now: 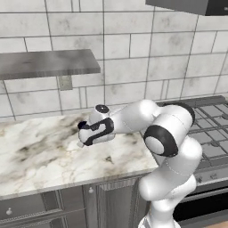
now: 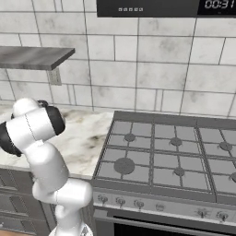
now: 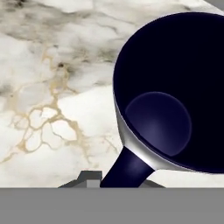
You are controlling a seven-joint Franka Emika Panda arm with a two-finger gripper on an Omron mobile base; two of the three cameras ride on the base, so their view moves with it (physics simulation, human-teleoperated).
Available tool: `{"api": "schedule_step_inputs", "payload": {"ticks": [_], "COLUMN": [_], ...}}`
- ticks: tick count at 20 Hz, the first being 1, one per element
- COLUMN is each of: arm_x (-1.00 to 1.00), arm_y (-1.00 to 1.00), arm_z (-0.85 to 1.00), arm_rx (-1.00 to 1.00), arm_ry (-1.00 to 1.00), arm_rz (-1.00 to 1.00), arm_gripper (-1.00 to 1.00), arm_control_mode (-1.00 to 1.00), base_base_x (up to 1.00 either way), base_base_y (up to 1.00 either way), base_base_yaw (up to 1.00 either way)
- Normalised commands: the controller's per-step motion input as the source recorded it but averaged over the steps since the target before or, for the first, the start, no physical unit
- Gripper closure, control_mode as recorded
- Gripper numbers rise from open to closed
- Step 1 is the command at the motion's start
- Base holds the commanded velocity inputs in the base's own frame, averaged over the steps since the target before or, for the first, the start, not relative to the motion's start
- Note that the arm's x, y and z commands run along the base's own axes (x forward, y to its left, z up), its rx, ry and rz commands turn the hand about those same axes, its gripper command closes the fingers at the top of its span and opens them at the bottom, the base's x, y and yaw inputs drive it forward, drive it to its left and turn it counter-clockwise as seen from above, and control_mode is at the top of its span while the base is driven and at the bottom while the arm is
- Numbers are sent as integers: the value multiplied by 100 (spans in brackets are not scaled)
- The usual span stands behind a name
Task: Clear the mugs and bowl far away from the sink.
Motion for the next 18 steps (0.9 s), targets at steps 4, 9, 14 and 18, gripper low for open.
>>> {"api": "schedule_step_inputs", "payload": {"ticks": [4, 9, 14, 18], "arm_x": [44, 43, 45, 16], "arm_y": [27, 26, 26, 13], "arm_z": [-35, -37, -37, -12], "arm_rx": [0, 0, 0, 0], "arm_ry": [2, 6, 9, 2], "arm_rz": [0, 0, 0, 0], "arm_gripper": [100, 100, -100, -100], "arm_control_mode": [-100, -100, -100, -100], "base_base_x": [0, 0, 0, 0], "base_base_y": [0, 0, 0, 0], "base_base_yaw": [0, 0, 0, 0]}}
